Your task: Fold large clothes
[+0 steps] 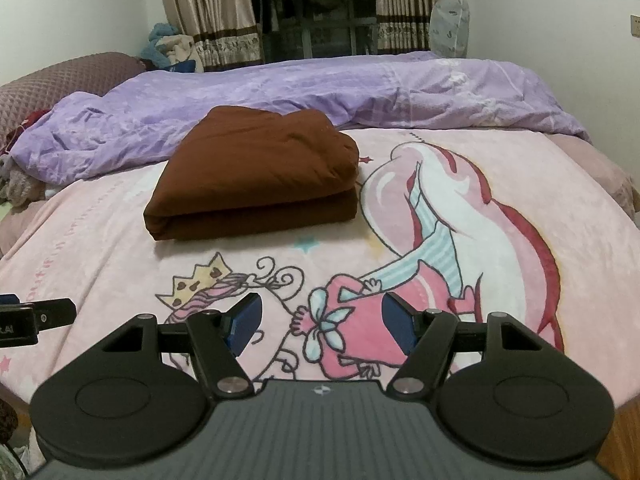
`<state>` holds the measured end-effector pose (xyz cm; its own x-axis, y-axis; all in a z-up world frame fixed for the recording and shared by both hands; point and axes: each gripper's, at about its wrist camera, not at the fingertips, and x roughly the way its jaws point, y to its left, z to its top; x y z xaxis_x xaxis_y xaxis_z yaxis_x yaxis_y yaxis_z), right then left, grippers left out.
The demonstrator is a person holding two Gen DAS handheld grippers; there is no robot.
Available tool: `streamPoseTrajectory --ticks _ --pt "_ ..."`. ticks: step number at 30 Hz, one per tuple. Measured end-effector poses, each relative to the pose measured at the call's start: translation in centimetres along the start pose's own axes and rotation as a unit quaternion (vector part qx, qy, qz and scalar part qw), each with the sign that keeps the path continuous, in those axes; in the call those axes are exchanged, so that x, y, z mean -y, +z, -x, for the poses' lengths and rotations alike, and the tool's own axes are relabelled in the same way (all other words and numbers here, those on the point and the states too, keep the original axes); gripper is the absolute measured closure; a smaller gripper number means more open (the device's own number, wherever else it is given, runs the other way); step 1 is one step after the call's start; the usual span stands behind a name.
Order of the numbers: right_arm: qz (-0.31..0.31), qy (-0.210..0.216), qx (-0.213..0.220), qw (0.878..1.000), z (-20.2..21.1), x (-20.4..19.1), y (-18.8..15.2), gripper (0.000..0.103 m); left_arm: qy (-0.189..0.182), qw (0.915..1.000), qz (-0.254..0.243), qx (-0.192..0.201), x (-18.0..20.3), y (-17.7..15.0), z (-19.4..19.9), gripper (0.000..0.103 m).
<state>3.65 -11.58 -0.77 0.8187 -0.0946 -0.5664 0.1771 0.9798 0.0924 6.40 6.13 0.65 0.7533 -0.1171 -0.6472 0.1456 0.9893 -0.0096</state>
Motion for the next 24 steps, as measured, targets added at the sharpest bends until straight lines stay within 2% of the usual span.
streamPoseTrajectory --ticks 24 --pt "-0.001 0.000 -0.002 1.000 -0.08 0.14 -0.05 0.022 -0.002 1.0000 -0.002 0.000 0.02 0.11 -0.07 0.004"
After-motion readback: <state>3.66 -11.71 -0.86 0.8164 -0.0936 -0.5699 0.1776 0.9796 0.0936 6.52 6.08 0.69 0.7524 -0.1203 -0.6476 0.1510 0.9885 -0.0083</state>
